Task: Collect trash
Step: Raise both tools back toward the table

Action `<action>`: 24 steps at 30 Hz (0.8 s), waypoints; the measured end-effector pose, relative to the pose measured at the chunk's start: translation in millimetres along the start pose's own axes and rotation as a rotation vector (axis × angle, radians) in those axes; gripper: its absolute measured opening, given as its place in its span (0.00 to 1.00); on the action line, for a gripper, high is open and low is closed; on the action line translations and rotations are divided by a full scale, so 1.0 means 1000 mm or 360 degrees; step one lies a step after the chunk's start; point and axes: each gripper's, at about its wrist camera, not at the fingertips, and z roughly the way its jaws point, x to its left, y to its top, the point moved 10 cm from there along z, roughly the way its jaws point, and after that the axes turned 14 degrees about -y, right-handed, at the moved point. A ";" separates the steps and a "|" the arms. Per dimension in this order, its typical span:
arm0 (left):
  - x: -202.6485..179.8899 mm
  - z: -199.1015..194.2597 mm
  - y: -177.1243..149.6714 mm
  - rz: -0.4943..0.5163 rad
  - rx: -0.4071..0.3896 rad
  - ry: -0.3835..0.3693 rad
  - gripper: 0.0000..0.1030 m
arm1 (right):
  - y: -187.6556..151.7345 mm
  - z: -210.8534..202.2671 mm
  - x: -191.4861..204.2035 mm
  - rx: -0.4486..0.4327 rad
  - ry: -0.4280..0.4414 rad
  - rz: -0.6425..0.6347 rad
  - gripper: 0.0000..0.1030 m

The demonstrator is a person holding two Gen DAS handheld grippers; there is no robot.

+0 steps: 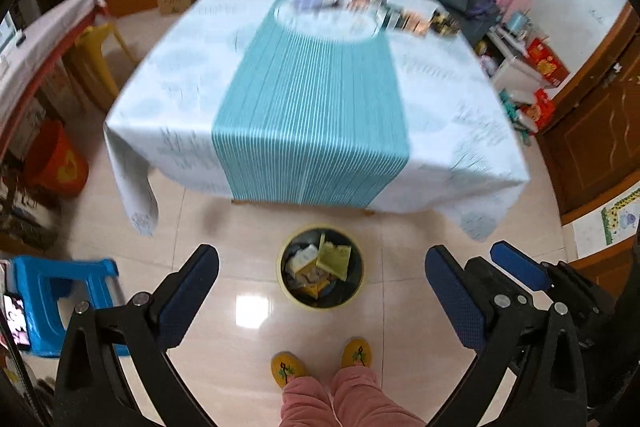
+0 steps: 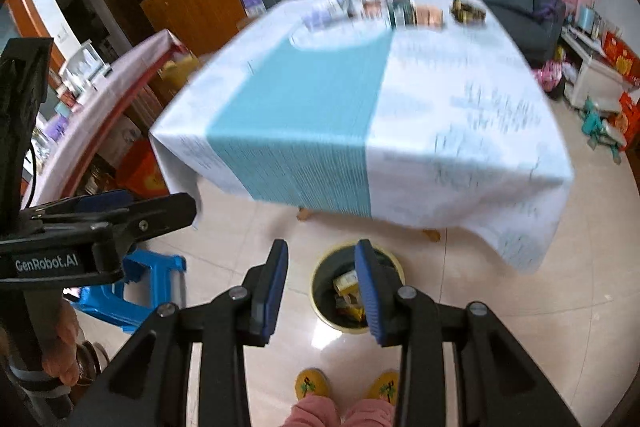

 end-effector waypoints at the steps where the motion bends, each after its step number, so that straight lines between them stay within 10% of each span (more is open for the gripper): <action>1: -0.005 -0.013 0.007 0.0023 -0.0027 -0.0004 0.99 | 0.005 -0.009 0.001 -0.0020 0.0000 0.0003 0.34; 12: -0.033 -0.093 0.066 0.0201 -0.0241 0.0012 0.99 | 0.072 -0.090 0.013 -0.0257 -0.0019 0.0054 0.34; 24: -0.040 -0.094 0.117 0.0280 -0.0260 -0.0017 0.99 | 0.130 -0.106 0.002 -0.0393 -0.0124 0.0120 0.34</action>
